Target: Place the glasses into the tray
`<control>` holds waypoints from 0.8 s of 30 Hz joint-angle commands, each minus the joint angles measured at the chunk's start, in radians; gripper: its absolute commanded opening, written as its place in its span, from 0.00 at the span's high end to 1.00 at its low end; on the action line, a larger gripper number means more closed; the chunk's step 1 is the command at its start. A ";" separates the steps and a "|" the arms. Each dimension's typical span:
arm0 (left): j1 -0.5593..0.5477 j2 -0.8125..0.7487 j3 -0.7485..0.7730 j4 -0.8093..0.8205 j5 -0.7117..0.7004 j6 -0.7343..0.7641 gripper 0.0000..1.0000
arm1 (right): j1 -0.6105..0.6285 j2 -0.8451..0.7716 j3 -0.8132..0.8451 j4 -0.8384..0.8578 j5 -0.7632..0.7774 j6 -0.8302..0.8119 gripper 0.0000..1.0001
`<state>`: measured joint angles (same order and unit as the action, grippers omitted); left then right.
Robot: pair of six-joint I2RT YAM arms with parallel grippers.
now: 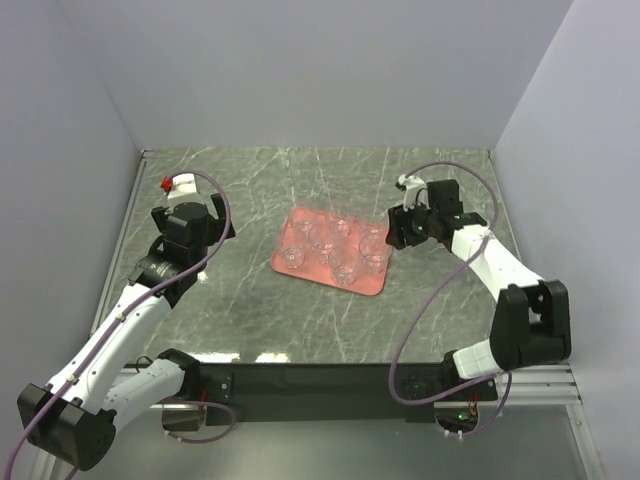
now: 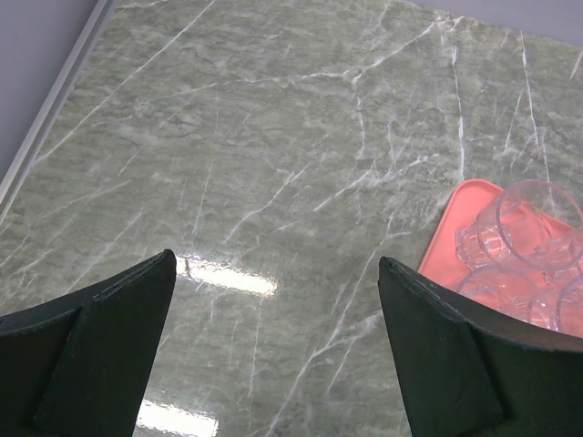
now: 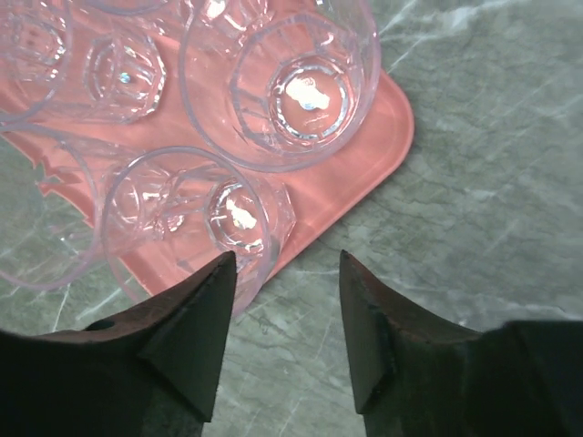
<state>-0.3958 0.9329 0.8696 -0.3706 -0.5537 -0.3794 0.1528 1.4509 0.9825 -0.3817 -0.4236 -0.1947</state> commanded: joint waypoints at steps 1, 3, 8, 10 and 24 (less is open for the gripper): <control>0.006 -0.013 -0.011 0.033 0.008 0.002 0.01 | 0.004 -0.136 0.012 0.000 0.035 -0.040 0.40; 0.005 -0.020 -0.011 0.033 0.005 0.002 0.01 | -0.001 -0.187 -0.005 -0.006 0.045 -0.051 0.37; 0.006 -0.043 -0.026 0.053 0.012 0.010 0.00 | -0.028 -0.395 -0.068 -0.011 0.060 -0.104 0.24; 0.005 -0.062 -0.044 0.078 0.008 0.022 0.01 | -0.041 -0.499 -0.102 0.019 0.094 -0.089 0.12; 0.005 -0.106 -0.083 0.095 0.041 0.042 0.01 | -0.200 -0.923 -0.301 0.103 0.529 0.190 0.00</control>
<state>-0.3958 0.8280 0.7555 -0.2832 -0.5449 -0.3363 -0.0330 0.5713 0.6956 -0.3336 -0.0525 -0.0952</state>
